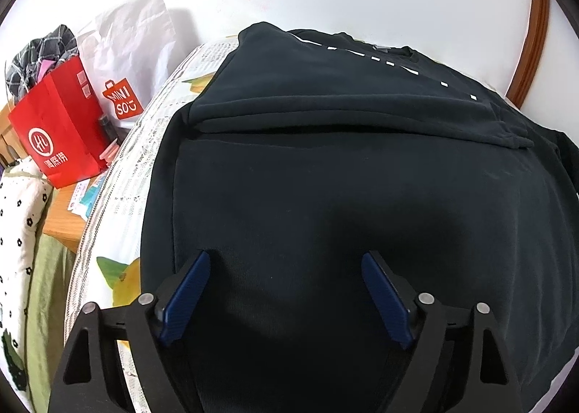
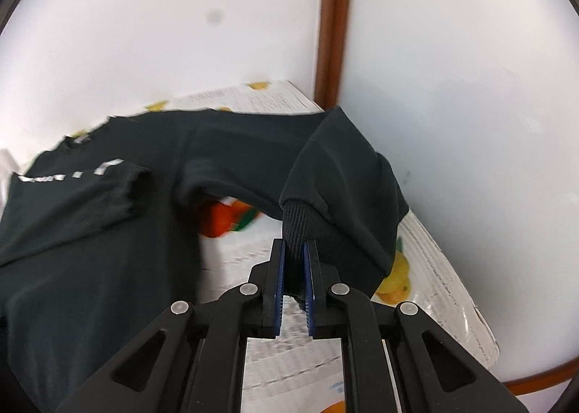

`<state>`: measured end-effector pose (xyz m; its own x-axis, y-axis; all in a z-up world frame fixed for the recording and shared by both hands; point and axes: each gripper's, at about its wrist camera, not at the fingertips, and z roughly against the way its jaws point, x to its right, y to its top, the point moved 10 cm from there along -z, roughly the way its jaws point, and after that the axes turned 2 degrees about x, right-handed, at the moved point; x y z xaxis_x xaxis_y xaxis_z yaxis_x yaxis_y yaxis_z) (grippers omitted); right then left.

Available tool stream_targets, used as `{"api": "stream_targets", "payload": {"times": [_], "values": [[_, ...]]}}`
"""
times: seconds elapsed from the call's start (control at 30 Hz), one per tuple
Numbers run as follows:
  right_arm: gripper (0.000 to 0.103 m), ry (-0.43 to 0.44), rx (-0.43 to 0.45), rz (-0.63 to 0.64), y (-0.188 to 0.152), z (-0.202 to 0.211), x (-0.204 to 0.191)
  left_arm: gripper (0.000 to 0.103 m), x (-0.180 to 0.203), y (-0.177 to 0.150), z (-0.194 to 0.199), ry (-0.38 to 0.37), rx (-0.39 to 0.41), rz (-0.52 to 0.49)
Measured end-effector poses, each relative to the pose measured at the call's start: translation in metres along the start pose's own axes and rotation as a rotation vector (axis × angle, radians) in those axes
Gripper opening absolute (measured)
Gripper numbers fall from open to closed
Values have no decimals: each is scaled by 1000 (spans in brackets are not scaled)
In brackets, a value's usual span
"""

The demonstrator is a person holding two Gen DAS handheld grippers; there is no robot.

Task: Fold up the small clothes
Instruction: 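Lift the sleeve across the body and lay it down with the right tool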

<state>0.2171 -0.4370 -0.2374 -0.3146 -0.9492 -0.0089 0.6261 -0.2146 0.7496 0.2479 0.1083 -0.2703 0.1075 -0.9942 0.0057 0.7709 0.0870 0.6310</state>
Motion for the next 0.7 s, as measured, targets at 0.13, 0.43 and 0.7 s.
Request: {"api": "stream_targets", "payload": {"times": [0.13,0.43,0.7], "values": [[9,46,47,19,17,21,-26,87,0,-1,-1,6,0,-5],[9,143,83,52,38,46,-74,88,0,-1,-1,1,2,-2],[9,199,87,71,56,54,-104,89,-1,-1,3,0,16,8]]}}
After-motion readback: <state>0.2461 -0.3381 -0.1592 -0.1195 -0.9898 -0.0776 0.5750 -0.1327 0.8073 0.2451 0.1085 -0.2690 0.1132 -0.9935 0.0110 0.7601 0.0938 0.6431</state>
